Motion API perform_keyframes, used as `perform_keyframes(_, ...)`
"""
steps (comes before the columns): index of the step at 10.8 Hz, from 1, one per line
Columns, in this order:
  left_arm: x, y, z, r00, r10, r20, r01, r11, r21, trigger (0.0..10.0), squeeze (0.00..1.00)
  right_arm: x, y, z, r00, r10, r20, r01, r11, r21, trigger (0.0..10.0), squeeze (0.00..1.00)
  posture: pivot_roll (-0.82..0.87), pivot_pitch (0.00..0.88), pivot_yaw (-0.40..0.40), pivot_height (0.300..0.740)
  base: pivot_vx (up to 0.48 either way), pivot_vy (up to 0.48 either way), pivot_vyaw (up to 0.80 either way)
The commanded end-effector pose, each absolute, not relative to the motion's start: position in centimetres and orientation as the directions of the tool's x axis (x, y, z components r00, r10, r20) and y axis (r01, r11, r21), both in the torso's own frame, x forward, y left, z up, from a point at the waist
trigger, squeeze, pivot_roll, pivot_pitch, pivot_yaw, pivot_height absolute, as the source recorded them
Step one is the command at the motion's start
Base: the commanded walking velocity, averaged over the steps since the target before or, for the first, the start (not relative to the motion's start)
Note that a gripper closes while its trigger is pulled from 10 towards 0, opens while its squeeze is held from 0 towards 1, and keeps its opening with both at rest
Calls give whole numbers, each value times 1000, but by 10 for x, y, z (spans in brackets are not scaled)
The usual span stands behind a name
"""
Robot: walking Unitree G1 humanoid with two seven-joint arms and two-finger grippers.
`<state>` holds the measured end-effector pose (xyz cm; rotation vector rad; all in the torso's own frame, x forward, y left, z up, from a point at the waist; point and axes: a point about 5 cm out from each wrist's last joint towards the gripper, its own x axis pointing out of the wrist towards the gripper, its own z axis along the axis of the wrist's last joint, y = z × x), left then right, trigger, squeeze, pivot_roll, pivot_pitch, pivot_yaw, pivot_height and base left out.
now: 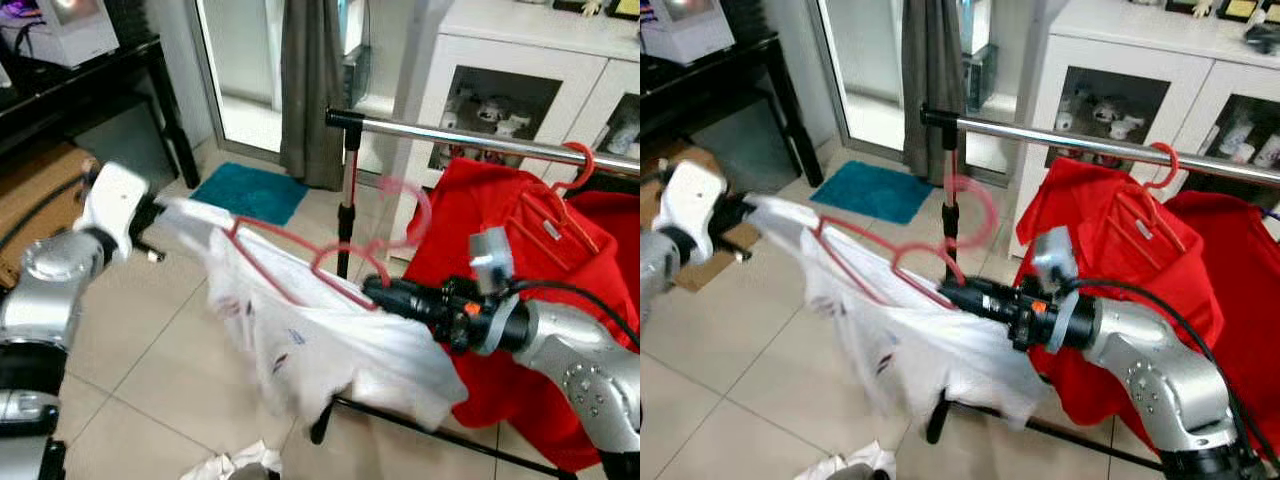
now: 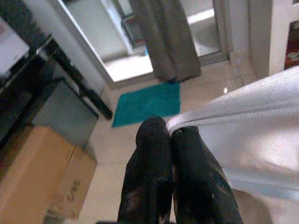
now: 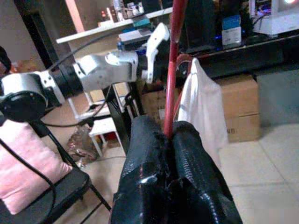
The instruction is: Hang hanger
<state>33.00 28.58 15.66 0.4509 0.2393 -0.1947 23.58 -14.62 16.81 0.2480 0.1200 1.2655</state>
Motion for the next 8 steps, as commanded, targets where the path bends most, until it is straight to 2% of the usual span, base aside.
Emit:
perform_keyframes(1, 327, 303, 157, 963, -29, -269, 143, 897, 417, 0, 0, 238, -153, 183, 313, 944, 102, -935, 287, 209, 0, 0, -56, 0, 55, 740, 0, 0, 0)
perform_keyframes(2, 329, 286, 153, 965, -116, -236, 204, 897, 393, 0, 0, 238, -153, 178, 319, 946, 53, -930, 302, 208, 0, 0, -58, 0, 50, 740, 0, 0, 0)
perform_keyframes(3, 332, 269, 163, 964, -197, -178, 251, 894, 370, 0, 0, 240, -151, 165, 352, 933, -71, -921, 359, 150, 0, 0, -54, 0, 39, 740, 0, 0, 0)
perform_keyframes(5, 339, 255, 191, 952, -285, -109, 304, 856, 419, 0, 0, 256, -150, 155, 471, 861, -194, -877, 481, 4, 0, 0, -49, 0, 35, 740, 0, 0, 0)
perform_keyframes(6, 339, 246, 200, 928, -356, -111, 367, 822, 436, 0, 0, 257, -151, 154, 452, 857, -249, -885, 465, -6, 0, 0, -46, 0, 38, 740, 0, 0, 0)
perform_keyframes(8, 340, 232, 199, 884, -438, -164, 462, 762, 455, 0, 0, 250, -145, 148, 339, 883, -324, -938, 342, -50, 0, 0, -48, 0, 41, 740, 0, 0, 0)
